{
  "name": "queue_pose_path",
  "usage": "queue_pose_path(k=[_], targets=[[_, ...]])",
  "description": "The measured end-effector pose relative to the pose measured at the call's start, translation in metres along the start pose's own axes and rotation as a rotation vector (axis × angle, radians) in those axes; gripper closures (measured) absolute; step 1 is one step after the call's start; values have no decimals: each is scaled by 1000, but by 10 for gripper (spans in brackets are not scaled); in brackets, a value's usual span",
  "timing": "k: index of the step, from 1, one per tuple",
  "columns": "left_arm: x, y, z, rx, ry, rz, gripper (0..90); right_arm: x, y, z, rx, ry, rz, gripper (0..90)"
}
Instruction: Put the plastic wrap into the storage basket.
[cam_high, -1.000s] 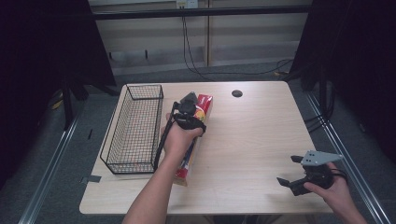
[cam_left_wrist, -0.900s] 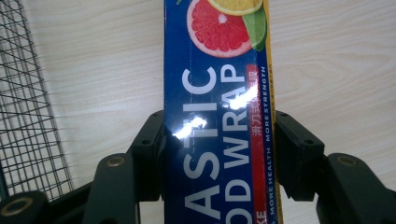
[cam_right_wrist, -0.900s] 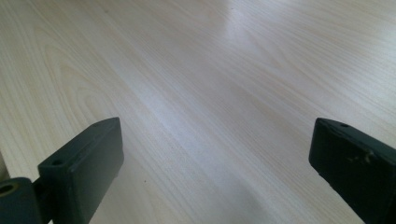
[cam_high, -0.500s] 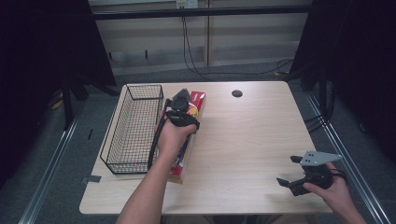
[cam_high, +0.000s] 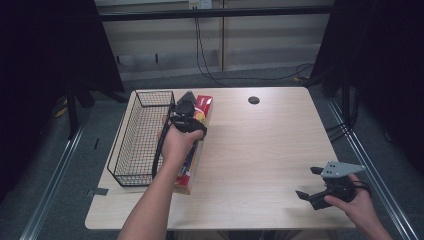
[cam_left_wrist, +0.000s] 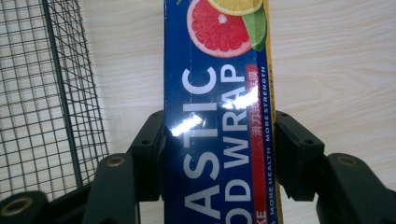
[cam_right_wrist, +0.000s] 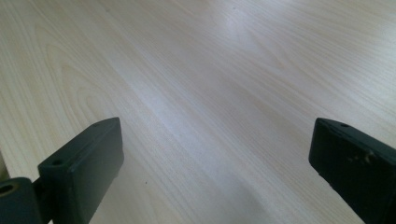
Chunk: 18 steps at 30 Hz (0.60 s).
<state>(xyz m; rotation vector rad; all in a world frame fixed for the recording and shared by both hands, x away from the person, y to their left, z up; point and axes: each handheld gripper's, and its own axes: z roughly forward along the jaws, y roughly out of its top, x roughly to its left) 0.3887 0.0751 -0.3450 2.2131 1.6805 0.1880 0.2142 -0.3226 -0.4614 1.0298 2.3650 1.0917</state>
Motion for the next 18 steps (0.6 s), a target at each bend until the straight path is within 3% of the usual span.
queue_pose_path(k=[18], targets=[[18, 4, -17, -7, 9, -36, 441, 1, 1, 0, -3, -1, -8, 29]])
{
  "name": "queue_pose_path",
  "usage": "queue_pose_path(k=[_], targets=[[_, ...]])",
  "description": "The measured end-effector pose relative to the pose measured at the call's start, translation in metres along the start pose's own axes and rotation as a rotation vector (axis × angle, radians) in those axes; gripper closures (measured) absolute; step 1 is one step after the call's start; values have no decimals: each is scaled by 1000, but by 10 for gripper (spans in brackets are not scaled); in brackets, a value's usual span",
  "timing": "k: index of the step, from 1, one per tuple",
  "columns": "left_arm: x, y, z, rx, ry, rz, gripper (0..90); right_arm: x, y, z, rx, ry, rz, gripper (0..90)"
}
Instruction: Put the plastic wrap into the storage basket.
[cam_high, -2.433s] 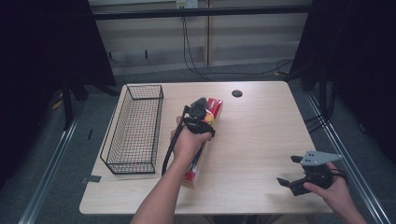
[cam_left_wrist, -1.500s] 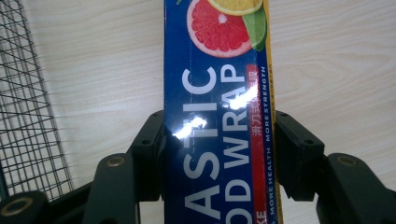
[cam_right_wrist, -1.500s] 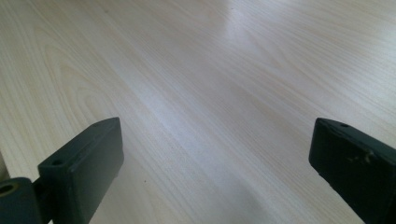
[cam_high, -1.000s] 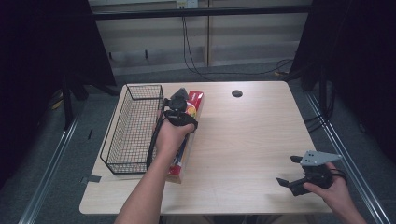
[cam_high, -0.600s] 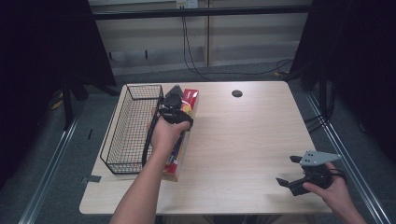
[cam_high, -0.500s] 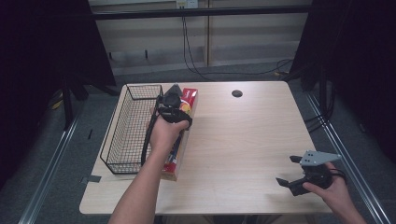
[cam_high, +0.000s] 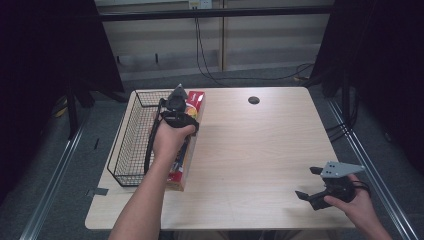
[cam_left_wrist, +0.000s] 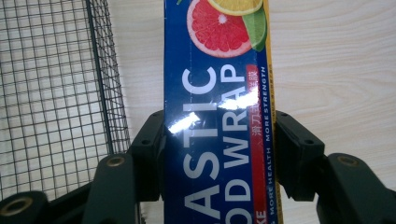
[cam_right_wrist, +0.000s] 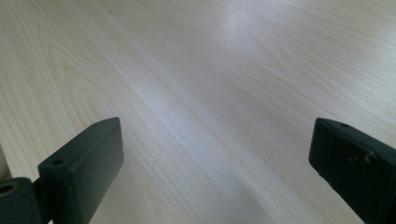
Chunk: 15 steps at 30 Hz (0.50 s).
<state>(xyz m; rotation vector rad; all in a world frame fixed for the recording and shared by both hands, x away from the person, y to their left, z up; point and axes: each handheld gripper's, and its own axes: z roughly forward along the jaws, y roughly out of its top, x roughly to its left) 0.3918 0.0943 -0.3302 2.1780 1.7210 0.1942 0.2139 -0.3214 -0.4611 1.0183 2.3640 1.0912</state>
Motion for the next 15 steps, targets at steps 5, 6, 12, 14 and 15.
queue_pose_path(k=[5, 6, 12, 14, 15], targets=[[7, -1, -5, -9, 11, -14, 441, 0, 0, 0, -2, 1, 2, 29], [7, -1, -5, -9, 11, -14, 441, 0, 0, 0, -1, 1, 1, 29], [14, -1, -9, -10, 18, -24, 441, 0, 0, 0, -1, 5, 3, 29], [16, -1, -10, -15, 24, -29, 441, 0, 0, 0, -2, 5, 3, 29], [17, -1, -11, -14, 23, -32, 441, 0, 0, 0, 0, 4, 1, 29]])
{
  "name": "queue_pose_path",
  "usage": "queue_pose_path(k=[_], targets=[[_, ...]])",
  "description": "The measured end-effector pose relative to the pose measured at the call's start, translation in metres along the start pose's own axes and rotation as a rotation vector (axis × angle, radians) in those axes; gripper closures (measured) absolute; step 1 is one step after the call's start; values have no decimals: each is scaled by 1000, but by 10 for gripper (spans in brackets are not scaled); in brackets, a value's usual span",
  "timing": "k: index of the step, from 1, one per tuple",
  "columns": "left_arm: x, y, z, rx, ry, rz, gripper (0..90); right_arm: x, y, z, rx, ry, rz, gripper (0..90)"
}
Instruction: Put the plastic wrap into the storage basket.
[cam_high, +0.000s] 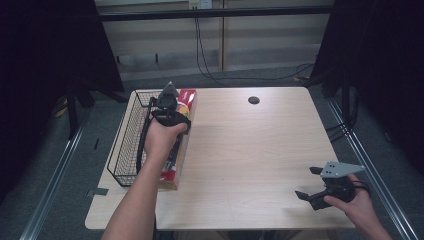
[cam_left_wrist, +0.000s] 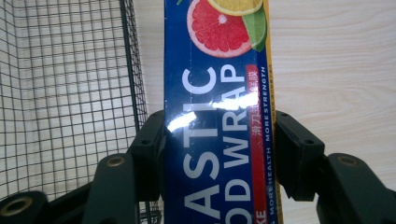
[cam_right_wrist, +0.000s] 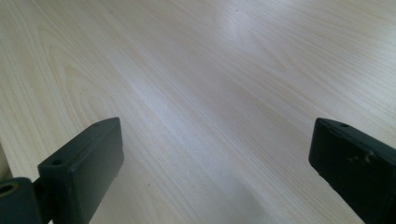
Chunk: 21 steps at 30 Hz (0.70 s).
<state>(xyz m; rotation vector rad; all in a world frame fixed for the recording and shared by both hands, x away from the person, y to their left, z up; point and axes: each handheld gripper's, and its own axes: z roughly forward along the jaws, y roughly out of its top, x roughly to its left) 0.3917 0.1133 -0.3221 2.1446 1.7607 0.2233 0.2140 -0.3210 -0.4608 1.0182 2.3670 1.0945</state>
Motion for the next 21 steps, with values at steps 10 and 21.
queue_pose_path(k=[10, 21], targets=[[12, 0, -6, -11, 12, -25, 441, 1, 0, 1, 1, 6, -2, 29], [24, 0, -11, -13, 28, -47, 441, 1, 0, 1, 3, 3, -5, 29]])
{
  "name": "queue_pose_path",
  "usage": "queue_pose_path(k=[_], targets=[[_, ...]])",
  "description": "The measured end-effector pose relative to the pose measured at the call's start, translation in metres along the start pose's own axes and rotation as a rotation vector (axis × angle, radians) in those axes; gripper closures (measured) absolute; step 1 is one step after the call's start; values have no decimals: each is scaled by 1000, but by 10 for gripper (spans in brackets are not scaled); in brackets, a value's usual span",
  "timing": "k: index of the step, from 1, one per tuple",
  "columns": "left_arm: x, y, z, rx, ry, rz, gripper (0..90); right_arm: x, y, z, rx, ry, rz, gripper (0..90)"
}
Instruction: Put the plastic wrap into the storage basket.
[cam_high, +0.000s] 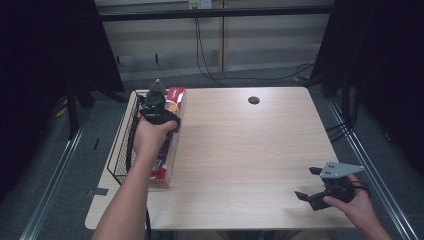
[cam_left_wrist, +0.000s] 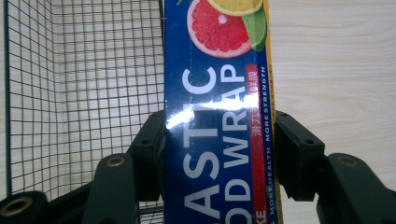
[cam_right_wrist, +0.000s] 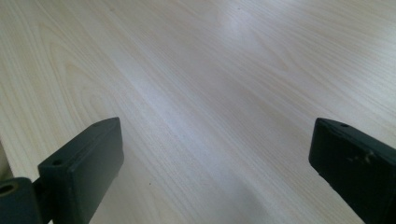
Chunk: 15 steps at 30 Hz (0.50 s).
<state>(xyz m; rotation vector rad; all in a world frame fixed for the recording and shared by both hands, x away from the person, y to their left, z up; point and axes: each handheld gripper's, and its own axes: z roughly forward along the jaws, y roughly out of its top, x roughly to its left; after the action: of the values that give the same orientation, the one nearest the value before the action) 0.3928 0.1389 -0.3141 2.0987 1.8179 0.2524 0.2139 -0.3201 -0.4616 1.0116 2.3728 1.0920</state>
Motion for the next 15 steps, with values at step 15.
queue_pose_path(k=[15], targets=[[18, 1, -6, -3, 25, -31, 441, 1, 0, 0, 3, 0, 2, 29]])
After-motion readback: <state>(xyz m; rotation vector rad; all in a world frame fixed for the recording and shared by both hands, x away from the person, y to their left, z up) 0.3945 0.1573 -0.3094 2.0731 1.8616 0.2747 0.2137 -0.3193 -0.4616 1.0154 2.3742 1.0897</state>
